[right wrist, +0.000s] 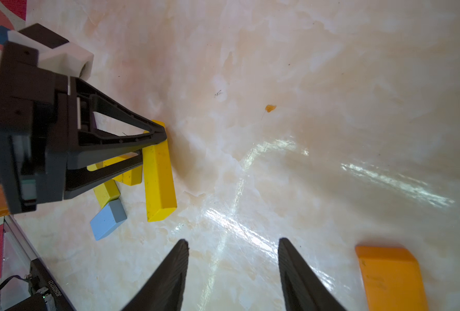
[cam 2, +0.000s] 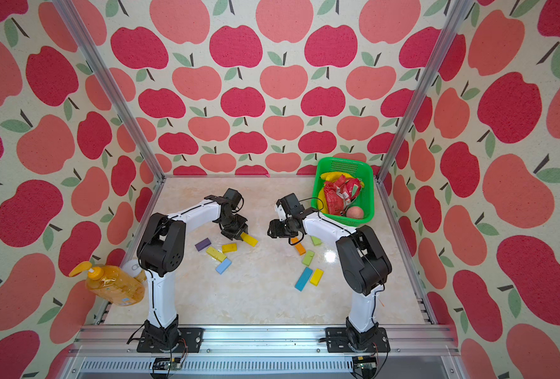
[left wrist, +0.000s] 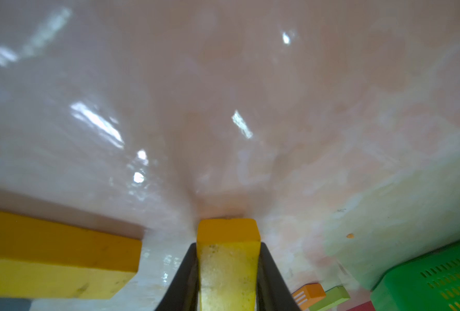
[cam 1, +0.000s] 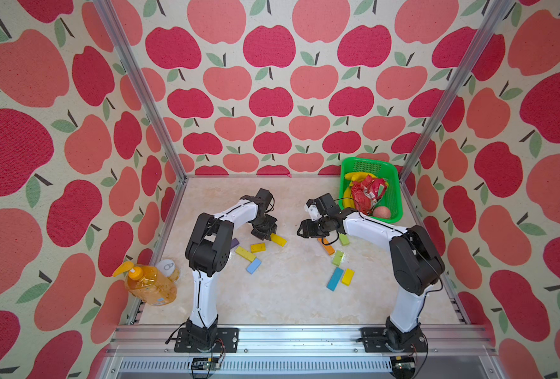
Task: Assemble the letter p with building blocks
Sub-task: Adjust the building block at the center of the board.
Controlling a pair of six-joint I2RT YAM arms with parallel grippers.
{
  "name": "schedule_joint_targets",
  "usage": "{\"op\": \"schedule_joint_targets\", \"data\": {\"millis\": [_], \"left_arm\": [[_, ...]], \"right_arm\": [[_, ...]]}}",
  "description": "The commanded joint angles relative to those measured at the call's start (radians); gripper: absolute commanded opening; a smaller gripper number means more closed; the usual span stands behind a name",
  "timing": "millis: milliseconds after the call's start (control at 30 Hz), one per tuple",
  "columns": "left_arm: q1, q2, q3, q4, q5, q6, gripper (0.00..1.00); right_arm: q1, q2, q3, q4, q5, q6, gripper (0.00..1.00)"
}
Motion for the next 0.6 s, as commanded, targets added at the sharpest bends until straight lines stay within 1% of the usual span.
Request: {"op": "schedule_joint_targets", "data": {"millis": [0, 100, 267, 333, 400, 467, 567], "left_arm": [[-0.038, 0.013, -0.067, -0.007, -0.115, -0.190, 0.00], [-0.060, -0.007, -0.076, 0.001, -0.186, -0.250, 0.00], [-0.069, -0.023, -0.025, -0.108, -0.261, -0.359, 0.00], [-0.070, -0.030, -0.015, -0.116, -0.284, -0.390, 0.00], [-0.068, -0.032, 0.001, -0.135, -0.293, -0.430, 0.03], [-0.068, -0.026, 0.023, -0.166, -0.306, -0.469, 0.03], [-0.066, -0.028, 0.016, -0.150, -0.329, -0.509, 0.08]], "right_arm": [[-0.012, 0.027, 0.036, -0.011, -0.037, -0.025, 0.58], [-0.014, 0.028, 0.038, -0.010, -0.041, -0.030, 0.59], [-0.017, 0.032, 0.037, -0.007, -0.050, -0.030, 0.60], [-0.018, 0.036, 0.035, -0.002, -0.058, -0.028, 0.61], [-0.019, 0.044, 0.040, 0.000, -0.066, -0.026, 0.62], [-0.019, 0.051, 0.043, -0.001, -0.070, -0.026, 0.64], [-0.019, 0.055, 0.043, 0.003, -0.066, -0.027, 0.67]]}}
